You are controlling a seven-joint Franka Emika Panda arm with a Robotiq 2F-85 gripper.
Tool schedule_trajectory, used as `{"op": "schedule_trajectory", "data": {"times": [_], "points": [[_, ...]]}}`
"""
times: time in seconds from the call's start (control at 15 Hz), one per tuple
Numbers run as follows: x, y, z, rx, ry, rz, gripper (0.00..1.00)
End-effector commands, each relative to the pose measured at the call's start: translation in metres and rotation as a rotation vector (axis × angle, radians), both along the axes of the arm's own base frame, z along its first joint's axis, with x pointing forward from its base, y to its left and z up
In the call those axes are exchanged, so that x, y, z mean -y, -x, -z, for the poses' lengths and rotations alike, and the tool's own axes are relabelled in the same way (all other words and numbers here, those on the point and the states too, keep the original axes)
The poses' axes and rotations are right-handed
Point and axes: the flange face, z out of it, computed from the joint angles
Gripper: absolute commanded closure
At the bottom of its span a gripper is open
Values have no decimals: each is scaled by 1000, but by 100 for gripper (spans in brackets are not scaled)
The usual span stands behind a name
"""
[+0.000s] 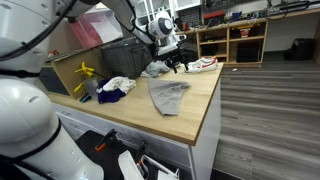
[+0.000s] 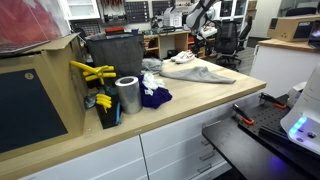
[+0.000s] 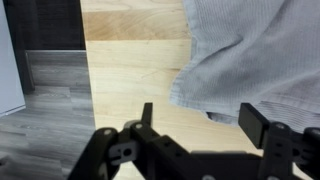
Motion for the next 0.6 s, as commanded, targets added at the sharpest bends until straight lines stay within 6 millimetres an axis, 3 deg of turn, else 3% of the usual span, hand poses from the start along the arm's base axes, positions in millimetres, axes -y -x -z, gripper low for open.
{"op": "schedule_trajectory", "data": {"times": [0.0, 0.2, 0.53], "points": [[-33, -3, -37, 36, -50, 12, 0], [-62, -6, -44, 42, -85, 25, 0], [-105, -8, -35, 15, -107, 133, 0]]}}
